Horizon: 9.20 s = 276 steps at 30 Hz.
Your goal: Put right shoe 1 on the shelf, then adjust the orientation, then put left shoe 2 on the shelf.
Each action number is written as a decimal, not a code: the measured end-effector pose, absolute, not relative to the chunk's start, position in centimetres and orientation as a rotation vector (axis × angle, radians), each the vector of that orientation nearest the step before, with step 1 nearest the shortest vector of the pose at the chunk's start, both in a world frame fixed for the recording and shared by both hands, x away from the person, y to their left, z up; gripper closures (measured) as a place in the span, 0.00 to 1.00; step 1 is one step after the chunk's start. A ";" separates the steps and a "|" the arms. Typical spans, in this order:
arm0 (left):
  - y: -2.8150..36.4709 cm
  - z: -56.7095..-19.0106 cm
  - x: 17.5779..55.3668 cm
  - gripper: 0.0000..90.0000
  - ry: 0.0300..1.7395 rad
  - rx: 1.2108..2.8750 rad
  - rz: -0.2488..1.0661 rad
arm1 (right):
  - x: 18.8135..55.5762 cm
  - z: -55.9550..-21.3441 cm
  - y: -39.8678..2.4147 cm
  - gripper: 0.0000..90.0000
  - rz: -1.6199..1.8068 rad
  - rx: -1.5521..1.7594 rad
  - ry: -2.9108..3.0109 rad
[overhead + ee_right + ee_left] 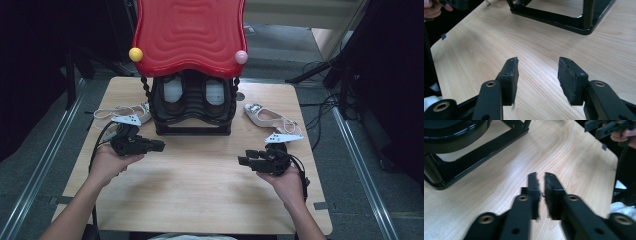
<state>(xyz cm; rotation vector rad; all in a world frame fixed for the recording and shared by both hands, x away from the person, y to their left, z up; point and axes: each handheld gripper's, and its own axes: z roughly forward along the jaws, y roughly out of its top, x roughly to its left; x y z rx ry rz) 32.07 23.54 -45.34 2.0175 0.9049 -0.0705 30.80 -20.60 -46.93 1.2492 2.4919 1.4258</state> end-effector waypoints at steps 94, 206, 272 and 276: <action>36.3 -49.4 41.8 1.00 1.439 1.855 -0.038 | 30.8 -47.9 -19.1 0.55 1.313 1.224 2.559; 33.4 -50.8 39.3 0.83 1.747 1.685 0.437 | 31.0 -47.7 -19.3 0.53 1.324 1.206 2.529; 36.7 -36.6 40.0 0.91 1.611 1.242 0.315 | 30.9 -47.6 -19.5 0.52 1.348 1.209 2.515; 36.5 -34.5 40.0 0.91 1.583 1.238 0.344 | 30.9 -47.6 -19.5 0.52 1.352 1.206 2.513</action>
